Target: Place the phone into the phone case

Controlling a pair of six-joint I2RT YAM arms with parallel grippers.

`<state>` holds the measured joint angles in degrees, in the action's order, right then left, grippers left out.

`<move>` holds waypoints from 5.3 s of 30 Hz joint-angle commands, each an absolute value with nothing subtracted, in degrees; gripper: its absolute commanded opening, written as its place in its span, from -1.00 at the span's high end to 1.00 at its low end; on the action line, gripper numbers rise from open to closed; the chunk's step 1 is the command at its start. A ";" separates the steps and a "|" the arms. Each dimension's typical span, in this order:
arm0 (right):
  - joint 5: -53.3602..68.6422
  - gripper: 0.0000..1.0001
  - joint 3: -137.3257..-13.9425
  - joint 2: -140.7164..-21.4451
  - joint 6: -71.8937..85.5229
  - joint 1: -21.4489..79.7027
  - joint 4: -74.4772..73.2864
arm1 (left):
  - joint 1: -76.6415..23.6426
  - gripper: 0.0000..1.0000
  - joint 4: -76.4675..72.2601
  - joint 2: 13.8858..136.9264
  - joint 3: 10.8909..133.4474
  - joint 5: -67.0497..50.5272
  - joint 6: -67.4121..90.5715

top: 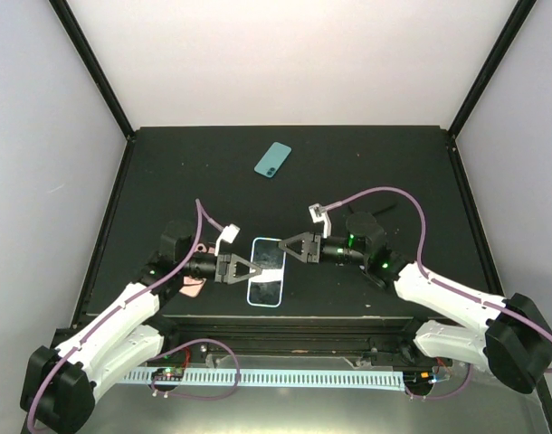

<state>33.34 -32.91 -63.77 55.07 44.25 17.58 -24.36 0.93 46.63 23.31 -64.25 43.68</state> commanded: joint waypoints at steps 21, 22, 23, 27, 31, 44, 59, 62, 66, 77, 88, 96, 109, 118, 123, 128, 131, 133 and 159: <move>38.37 0.19 -28.65 -66.99 61.66 49.73 27.17 | -24.26 0.97 -17.30 43.22 23.87 -47.10 59.96; 38.48 0.28 -28.65 -67.15 61.84 49.81 27.64 | -24.26 0.97 -17.16 43.10 23.90 -46.81 59.94; 38.43 0.38 -28.65 -67.09 61.87 49.82 27.89 | -24.24 0.97 -16.58 43.00 24.02 -46.50 59.63; 37.44 0.83 -28.52 -66.02 61.13 49.75 27.78 | -24.25 0.97 -11.40 42.62 25.00 -45.03 56.92; 36.57 0.98 -28.56 -65.20 60.86 49.83 27.78 | -24.13 0.80 -7.49 40.96 24.81 -42.44 55.66; 31.82 0.98 -29.33 -67.38 60.74 49.23 25.35 | -24.04 -0.64 2.98 39.89 25.31 -35.25 51.97; 33.77 0.97 -36.63 -83.88 56.81 41.00 19.88 | -14.47 -0.98 23.51 46.27 27.08 -22.56 43.46; 33.48 0.93 -37.53 -87.36 57.38 39.27 19.91 | -11.45 -0.98 25.83 49.83 27.50 -20.99 43.64; 33.75 0.89 -37.79 -91.46 57.78 37.10 20.46 | -7.35 -0.98 27.79 53.74 28.12 -19.29 44.08; 37.08 0.83 -38.66 -101.90 58.53 32.29 24.38 | 4.34 -0.98 29.36 54.97 28.81 -10.47 45.27; 34.68 0.18 -40.99 -101.72 54.72 31.67 16.50 | 8.93 -0.98 28.07 55.83 28.87 -6.41 43.33; 30.54 -0.49 -42.53 -98.48 52.41 30.98 8.96 | 8.94 -0.98 23.57 61.81 26.30 -8.34 43.68; 21.41 -1.00 -47.28 -89.61 51.74 26.87 -1.32 | 8.89 -0.98 19.00 68.23 24.43 -13.88 43.71; 3.63 -1.00 -54.57 -86.20 45.11 23.36 -20.38 | 8.64 -0.97 15.34 70.87 21.40 -21.10 44.92; -0.88 -1.00 -62.28 -91.15 49.72 19.24 -32.52 | 8.54 -0.98 14.29 72.92 20.91 -22.30 44.89; -2.39 -1.00 -61.42 -92.73 53.29 16.69 -31.37 | 8.12 -0.97 13.26 73.04 19.88 -25.60 45.70; -1.68 -1.00 -60.77 -93.60 55.74 15.18 -29.95 | 7.97 -0.96 14.79 72.99 19.59 -26.07 45.84; -2.23 -0.99 -61.12 -94.51 57.57 14.86 -29.94 | 7.95 -0.97 15.21 72.15 18.76 -26.40 46.59; -5.42 -0.98 -73.56 -107.65 60.91 11.92 -35.57 | 5.89 -0.98 30.11 55.82 16.31 -20.12 49.65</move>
<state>-2.72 -71.09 -106.24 59.77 12.82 -33.58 7.01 20.47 56.53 19.53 -22.50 48.21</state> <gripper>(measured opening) 0.992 0.989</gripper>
